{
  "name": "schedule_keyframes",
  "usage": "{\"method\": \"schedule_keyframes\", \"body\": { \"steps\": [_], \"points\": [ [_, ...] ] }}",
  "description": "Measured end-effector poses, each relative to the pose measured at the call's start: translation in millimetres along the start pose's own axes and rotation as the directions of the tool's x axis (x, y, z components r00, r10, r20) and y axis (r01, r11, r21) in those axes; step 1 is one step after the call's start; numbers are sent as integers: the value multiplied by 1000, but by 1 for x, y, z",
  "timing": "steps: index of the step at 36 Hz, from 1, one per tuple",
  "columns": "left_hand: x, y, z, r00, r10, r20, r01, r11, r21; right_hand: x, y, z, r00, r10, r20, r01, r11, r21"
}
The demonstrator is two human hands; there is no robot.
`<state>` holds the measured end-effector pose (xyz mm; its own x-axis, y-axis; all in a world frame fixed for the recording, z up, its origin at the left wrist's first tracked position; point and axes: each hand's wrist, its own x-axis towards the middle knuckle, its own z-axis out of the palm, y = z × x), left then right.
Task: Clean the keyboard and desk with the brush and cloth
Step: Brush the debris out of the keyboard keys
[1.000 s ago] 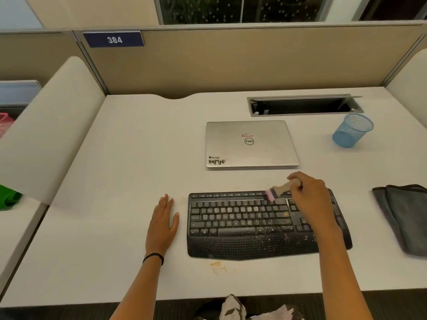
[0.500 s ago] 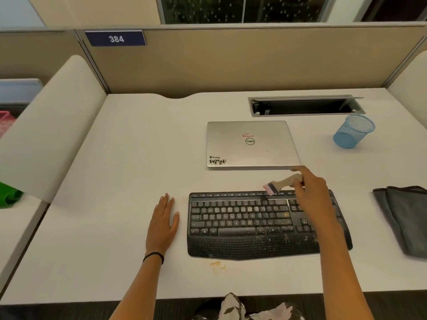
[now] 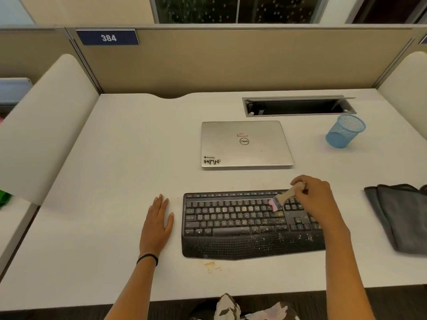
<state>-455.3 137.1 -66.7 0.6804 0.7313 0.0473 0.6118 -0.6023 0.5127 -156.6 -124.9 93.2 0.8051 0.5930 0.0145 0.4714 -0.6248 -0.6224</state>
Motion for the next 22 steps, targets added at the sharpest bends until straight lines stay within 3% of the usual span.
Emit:
{"method": "schedule_keyframes", "body": {
  "steps": [15, 19, 22],
  "points": [
    [0, 0, 0, 1000, 4, 5, -4, 1000, 9, -4, -8, 1, 979, -35, -202, 55, 994, 97],
    [0, 0, 0, 1000, 3, 6, -3, 1000, 15, -2, -2, -3, 995, 50, -84, -33, 981, 193],
    [0, 0, 0, 1000, 4, 11, -4, 1000, 17, -1, 8, 3, 994, 104, -14, -102, 988, 116]
  ]
}}
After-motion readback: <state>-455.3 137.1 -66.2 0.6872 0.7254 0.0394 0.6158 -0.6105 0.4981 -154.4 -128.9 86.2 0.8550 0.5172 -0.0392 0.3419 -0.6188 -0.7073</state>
